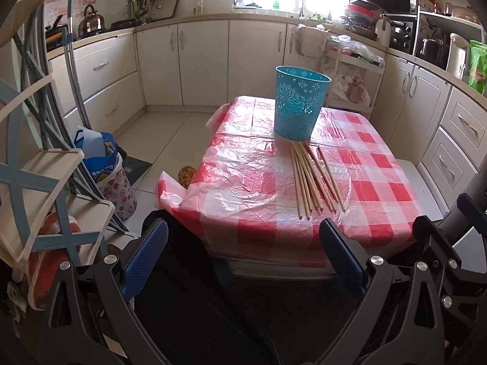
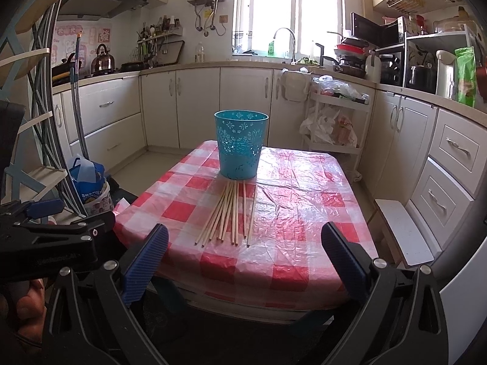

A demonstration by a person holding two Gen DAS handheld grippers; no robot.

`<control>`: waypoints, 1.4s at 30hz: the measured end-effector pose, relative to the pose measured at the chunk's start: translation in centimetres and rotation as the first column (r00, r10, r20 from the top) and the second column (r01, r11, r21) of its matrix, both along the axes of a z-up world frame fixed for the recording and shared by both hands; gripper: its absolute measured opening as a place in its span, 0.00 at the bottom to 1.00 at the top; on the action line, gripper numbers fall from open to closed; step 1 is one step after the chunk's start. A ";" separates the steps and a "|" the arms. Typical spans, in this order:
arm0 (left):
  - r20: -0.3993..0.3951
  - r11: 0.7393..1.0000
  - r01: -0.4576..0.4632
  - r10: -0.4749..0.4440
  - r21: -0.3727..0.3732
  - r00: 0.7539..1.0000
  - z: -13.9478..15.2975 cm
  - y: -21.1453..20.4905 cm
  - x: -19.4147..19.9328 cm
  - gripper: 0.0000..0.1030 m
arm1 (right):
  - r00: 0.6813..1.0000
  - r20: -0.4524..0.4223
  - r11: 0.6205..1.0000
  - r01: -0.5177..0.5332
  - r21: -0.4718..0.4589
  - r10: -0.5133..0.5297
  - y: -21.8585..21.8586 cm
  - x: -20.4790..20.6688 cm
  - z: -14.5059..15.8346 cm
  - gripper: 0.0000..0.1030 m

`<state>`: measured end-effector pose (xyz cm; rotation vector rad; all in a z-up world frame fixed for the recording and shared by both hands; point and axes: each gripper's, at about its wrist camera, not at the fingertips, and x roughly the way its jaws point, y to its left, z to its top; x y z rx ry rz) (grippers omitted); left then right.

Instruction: Organize utensils

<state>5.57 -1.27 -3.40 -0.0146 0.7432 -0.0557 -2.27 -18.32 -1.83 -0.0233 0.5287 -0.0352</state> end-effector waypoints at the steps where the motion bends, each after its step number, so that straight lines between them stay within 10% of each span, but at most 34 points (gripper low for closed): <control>1: -0.002 1.000 0.001 -0.001 0.003 1.000 -0.2 -0.1 0.5 0.93 | 1.000 -0.003 1.000 -0.001 0.003 0.001 -0.2 0.4 -0.2 0.94; 11: -0.039 0.999 -0.024 0.025 0.021 0.999 -2.7 -0.5 9.4 0.93 | 0.995 -0.099 0.994 0.018 0.103 -0.008 -3.4 7.6 -3.9 0.92; 17: -0.069 0.999 -0.001 0.003 0.032 0.998 -4.6 -2.9 16.3 0.93 | 0.981 -0.194 0.996 -0.005 0.091 0.023 -4.1 13.9 -7.2 0.55; 24: -0.117 0.996 0.071 -0.065 0.050 0.991 -7.5 -7.4 21.7 0.92 | 0.954 -0.297 0.996 -0.025 0.081 0.048 -4.3 19.3 -10.7 0.42; 42: -0.240 0.955 0.291 -0.297 -0.061 0.924 -11.3 -9.2 25.8 0.14 | 0.943 -0.327 0.997 -0.029 0.076 0.052 -5.3 22.8 -12.0 0.38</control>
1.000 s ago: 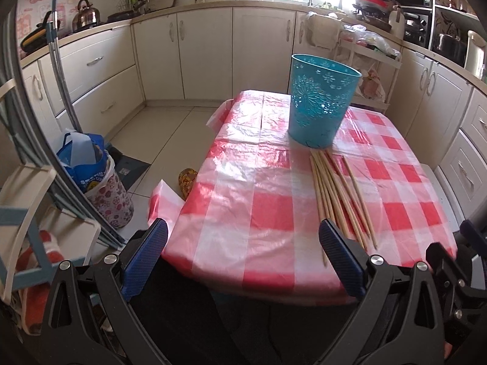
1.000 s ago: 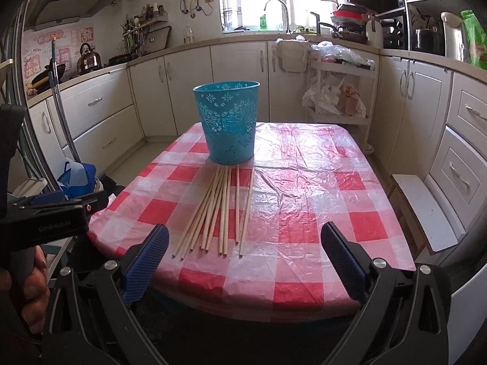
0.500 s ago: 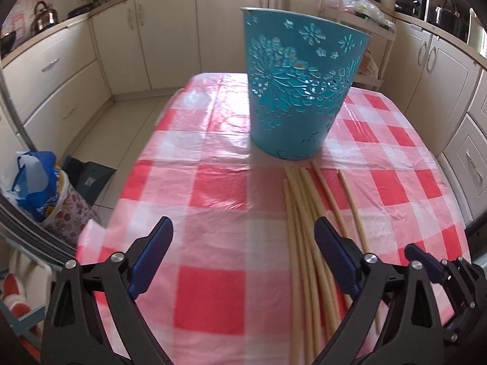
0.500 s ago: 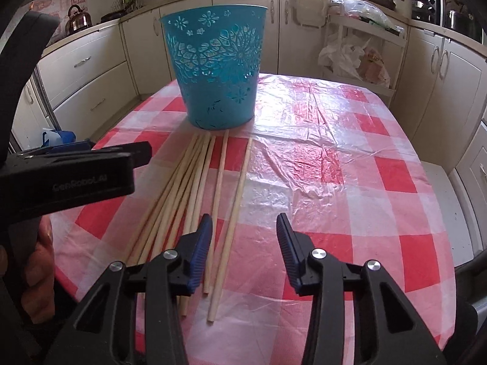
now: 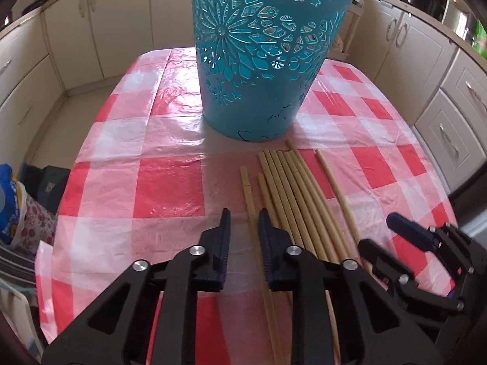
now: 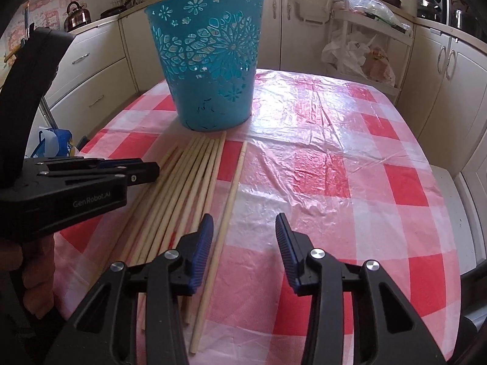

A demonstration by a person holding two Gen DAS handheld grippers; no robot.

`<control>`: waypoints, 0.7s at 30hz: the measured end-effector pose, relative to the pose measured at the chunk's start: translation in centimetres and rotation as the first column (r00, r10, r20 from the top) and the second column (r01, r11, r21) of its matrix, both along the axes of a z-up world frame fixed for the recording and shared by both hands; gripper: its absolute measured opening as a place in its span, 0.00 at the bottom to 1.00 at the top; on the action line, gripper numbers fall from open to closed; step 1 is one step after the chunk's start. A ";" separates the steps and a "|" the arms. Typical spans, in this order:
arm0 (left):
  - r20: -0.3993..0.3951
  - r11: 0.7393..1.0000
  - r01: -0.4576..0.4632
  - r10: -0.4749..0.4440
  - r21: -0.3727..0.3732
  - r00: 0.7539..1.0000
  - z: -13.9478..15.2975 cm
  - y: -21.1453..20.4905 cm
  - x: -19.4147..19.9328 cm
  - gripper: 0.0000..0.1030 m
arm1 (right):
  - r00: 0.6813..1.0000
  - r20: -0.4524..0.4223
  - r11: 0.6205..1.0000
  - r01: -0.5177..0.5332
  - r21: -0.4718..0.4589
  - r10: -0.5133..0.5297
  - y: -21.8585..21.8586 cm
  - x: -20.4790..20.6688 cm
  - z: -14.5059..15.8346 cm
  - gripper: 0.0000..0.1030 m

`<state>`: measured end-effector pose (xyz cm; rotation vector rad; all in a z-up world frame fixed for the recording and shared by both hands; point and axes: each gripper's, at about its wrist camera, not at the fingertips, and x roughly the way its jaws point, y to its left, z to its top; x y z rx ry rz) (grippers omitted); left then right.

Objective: Organize utensils
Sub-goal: 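Lower the left tool onto one wooden stick while the right tool grasps another stick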

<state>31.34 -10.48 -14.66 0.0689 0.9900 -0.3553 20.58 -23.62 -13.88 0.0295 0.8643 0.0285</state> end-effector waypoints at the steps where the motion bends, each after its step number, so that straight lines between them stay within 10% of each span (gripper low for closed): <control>1: -0.001 1.000 0.009 -0.009 0.001 1.000 0.0 0.1 0.1 0.13 | 1.000 -0.002 1.000 0.001 -0.001 -0.001 0.1 0.3 0.0 0.35; 5: -0.010 0.999 0.054 -0.054 -0.002 0.999 0.0 0.5 0.6 0.11 | 0.999 -0.045 1.000 -0.011 -0.008 0.010 0.3 1.4 -0.4 0.19; 21: -0.042 1.000 0.012 -0.012 0.001 0.999 0.2 1.4 2.0 0.26 | 0.996 -0.079 0.999 -0.040 -0.003 0.040 0.2 3.8 -0.7 0.21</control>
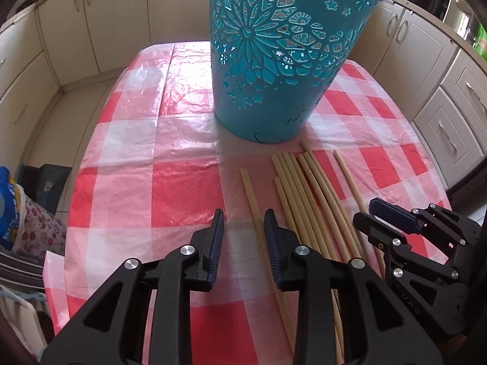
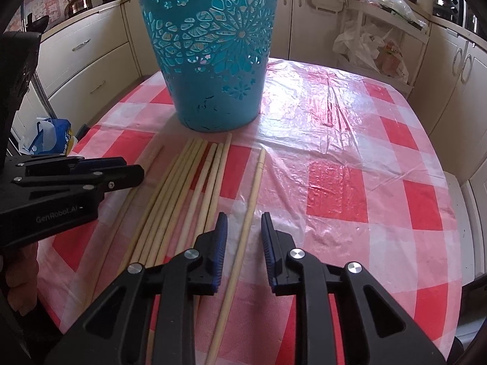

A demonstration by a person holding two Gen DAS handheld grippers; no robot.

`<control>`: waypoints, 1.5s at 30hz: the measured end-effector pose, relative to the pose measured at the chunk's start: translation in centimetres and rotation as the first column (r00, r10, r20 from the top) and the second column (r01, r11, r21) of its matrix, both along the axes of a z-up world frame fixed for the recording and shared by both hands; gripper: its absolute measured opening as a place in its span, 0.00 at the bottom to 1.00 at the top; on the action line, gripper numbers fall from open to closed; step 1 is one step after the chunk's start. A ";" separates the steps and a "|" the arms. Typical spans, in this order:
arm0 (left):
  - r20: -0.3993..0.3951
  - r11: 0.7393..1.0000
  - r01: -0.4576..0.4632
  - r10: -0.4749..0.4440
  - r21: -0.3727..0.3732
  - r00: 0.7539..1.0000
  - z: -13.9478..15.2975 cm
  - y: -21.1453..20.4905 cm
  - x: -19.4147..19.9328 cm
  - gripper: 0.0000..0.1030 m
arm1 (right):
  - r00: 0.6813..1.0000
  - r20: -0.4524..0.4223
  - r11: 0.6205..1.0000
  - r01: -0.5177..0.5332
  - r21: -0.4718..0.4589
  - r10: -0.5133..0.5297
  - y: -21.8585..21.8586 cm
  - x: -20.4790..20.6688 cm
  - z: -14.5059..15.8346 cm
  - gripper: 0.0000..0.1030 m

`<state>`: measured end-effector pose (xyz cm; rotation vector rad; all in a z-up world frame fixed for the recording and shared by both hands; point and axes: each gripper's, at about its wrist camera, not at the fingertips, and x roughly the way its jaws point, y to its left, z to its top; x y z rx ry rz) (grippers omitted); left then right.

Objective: Organize utensils
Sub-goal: 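Lower the left tool onto one wooden stick while the right tool grasps another stick, then drop the stick into the teal bin with the left tool while the right tool holds its stick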

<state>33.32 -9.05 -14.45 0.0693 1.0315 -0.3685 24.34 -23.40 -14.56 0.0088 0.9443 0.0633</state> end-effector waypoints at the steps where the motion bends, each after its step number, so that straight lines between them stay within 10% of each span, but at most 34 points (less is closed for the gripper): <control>1: 0.007 1.000 0.003 -0.003 0.015 1.000 0.1 -0.3 0.2 0.26 | 1.000 -0.001 1.000 -0.001 0.002 0.001 -0.1 0.0 0.0 0.14; 10: 0.025 0.995 0.021 -0.024 0.099 0.999 -0.1 -1.8 0.4 0.25 | 0.999 -0.023 0.999 -0.043 -0.033 0.042 0.2 1.2 0.1 0.12; 14: 0.050 0.991 0.055 -0.062 0.121 0.997 -0.2 -2.8 -0.1 0.05 | 0.996 -0.023 0.995 -0.082 -0.052 0.080 0.8 1.6 0.1 0.05; 18: 0.028 0.998 0.061 -0.062 0.027 0.998 0.5 -1.7 -0.4 0.05 | 0.999 0.016 0.999 -0.031 0.029 0.031 -0.4 -0.1 1.0 0.05; 24: 0.196 0.990 0.030 -0.003 -0.135 0.981 5.1 1.8 -2.7 0.05 | 0.984 0.167 0.985 0.028 0.170 -0.057 -1.8 -3.9 2.9 0.05; 35: 0.604 0.929 0.076 0.171 -0.361 0.779 19.6 4.0 -1.7 0.05 | 0.866 0.478 0.967 0.021 0.254 -0.145 -1.8 -6.5 10.4 0.05; 45: 0.673 0.854 0.023 0.392 -0.520 0.627 23.3 1.9 4.1 0.05 | 0.685 0.697 0.958 0.003 0.287 -0.211 -2.1 -6.9 17.4 0.05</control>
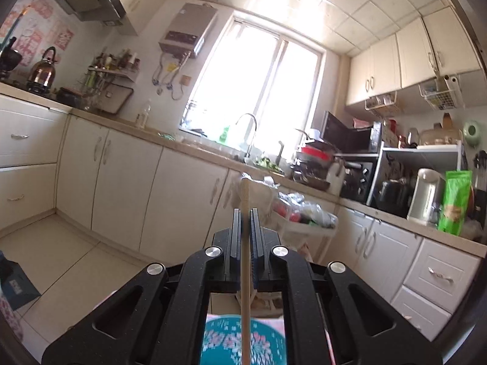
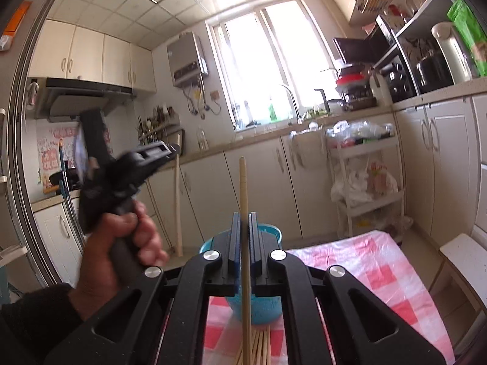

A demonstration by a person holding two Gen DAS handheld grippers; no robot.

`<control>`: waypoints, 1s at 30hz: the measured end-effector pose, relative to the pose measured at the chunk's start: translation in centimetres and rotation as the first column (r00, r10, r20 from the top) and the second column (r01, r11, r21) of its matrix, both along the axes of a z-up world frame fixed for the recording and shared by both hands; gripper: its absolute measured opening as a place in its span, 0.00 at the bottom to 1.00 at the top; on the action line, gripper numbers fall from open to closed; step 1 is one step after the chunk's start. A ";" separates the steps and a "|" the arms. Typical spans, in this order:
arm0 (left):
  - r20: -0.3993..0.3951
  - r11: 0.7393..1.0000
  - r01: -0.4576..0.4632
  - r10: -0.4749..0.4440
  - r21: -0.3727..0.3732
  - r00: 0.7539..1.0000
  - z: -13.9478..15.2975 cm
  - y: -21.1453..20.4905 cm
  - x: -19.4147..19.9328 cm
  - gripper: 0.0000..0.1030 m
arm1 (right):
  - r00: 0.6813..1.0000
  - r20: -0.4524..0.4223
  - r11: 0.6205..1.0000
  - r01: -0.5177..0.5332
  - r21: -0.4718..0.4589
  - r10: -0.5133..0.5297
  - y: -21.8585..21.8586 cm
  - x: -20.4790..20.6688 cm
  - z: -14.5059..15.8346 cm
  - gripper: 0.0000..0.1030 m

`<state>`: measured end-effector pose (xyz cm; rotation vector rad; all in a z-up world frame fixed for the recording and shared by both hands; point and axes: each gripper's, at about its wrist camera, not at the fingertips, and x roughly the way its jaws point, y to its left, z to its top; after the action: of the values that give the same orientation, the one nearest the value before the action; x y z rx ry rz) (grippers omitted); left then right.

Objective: Organize utensils
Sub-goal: 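Drop the stick into the teal bin with the left tool while the right tool holds its stick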

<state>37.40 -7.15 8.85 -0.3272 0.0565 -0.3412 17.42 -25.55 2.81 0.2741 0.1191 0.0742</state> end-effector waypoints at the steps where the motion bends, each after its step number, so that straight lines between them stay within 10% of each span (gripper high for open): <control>1: 0.009 1.000 -0.012 0.012 -0.007 1.000 -0.1 -0.4 0.7 0.05 | 1.000 0.015 1.000 0.004 0.002 -0.004 -0.1 -0.2 0.4 0.05; 10: -0.078 0.994 -0.027 0.036 0.111 0.996 -4.8 -2.8 3.3 0.05 | 0.998 0.063 0.994 -0.016 0.110 0.009 -2.5 -0.6 1.5 0.05; 19: -0.150 0.978 0.047 -0.016 0.203 0.989 -8.7 -2.8 1.5 0.05 | 0.987 -0.154 0.994 -0.024 0.109 0.040 -3.0 1.4 -0.8 0.05; 25: -0.210 0.958 0.119 -0.064 0.261 0.976 -9.1 -2.7 1.2 0.05 | 0.820 -0.570 0.994 -0.093 -0.052 0.047 -0.9 4.1 -9.7 0.06; 30: -0.261 0.954 0.139 -0.067 0.266 0.963 -9.5 -1.4 0.8 0.08 | 0.711 -0.703 0.975 -0.154 -0.157 -0.001 0.2 4.2 -14.8 0.05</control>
<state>38.20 -8.55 -0.61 -0.0818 0.3686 -0.3894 21.62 -25.32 -11.99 0.0734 0.9052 0.0364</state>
